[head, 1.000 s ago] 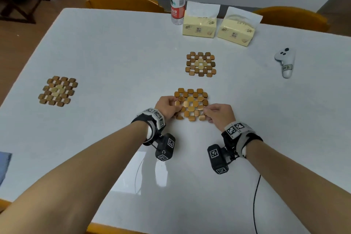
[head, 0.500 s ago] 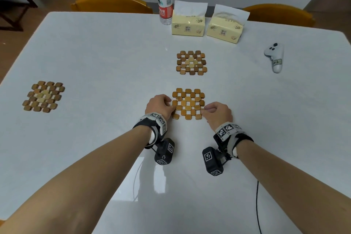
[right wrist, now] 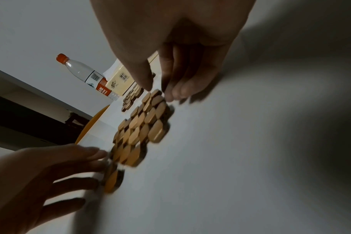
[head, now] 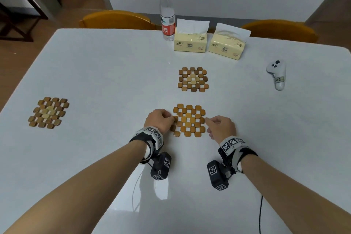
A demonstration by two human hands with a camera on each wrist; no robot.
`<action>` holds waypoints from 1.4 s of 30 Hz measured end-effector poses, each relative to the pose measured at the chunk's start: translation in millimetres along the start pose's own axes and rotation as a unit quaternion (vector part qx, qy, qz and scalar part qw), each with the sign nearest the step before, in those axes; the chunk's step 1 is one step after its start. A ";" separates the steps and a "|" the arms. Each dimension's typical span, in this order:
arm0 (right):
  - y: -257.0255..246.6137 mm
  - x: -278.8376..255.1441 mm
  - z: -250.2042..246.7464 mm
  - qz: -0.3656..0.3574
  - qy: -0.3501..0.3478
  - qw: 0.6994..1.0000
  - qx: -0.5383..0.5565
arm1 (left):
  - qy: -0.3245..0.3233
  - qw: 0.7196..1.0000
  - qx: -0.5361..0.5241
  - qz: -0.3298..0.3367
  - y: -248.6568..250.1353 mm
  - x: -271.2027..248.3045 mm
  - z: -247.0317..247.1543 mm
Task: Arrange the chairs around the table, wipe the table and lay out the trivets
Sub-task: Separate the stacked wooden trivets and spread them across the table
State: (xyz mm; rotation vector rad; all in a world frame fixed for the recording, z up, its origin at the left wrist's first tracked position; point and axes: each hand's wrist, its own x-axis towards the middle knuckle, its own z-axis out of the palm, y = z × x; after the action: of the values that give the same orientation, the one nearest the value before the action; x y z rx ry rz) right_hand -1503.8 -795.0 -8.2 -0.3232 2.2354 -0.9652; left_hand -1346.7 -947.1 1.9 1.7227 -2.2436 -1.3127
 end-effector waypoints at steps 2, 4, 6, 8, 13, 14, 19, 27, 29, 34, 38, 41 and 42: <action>-11.9 11.9 -7.4 0.005 0.009 1.000 0.004 | 0.002 1.000 -0.010 -0.001 8.3 7.5 -6.7; -27.3 28.3 -13.9 0.005 0.010 1.000 0.012 | 0.007 1.000 -0.022 0.002 19.6 19.9 -12.7; -42.4 46.6 -16.8 0.011 -0.004 1.000 0.017 | 0.011 1.000 -0.025 0.007 31.1 35.6 -16.2; -54.3 67.2 -15.7 0.011 -0.017 1.000 0.008 | 0.013 1.000 -0.024 0.009 40.9 54.1 -16.7; -77.5 119.8 -7.2 -0.028 0.024 0.998 -0.060 | 0.037 0.998 -0.042 0.016 63.7 107.8 -7.3; -80.6 126.9 -5.0 -0.033 0.030 0.996 -0.077 | 0.042 0.998 -0.046 0.019 67.3 116.8 -4.6; -81.8 142.9 7.9 -0.054 0.059 0.985 -0.151 | 0.038 0.998 -0.043 0.020 74.2 137.0 4.5; -87.0 145.4 19.7 -0.049 0.057 0.979 -0.191 | 0.023 0.995 -0.084 0.037 61.7 131.7 -5.2; -85.5 143.4 17.4 -0.050 0.058 0.980 -0.184 | 0.025 0.995 -0.088 0.037 55.2 126.7 -7.6; -73.1 132.7 -3.3 -0.015 0.077 0.982 -0.174 | 0.027 0.995 -0.092 0.038 38.4 108.8 -13.2; -59.6 115.8 -19.0 0.022 0.064 0.986 -0.156 | 0.027 0.996 -0.071 0.054 34.0 93.9 -13.1; -49.9 99.5 -24.0 0.022 0.075 0.994 -0.075 | 0.018 0.996 -0.066 0.060 35.1 83.1 -8.4; -47.8 93.0 -28.0 0.014 0.082 0.996 -0.045 | 0.013 0.996 -0.061 0.061 37.0 77.3 -7.6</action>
State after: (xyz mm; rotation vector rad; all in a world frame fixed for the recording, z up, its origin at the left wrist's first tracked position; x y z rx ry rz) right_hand -1593.4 -855.7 -5.0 -0.2589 2.4305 -0.9069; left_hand -1402.2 -1012.4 -5.0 1.5278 -2.1662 -1.3621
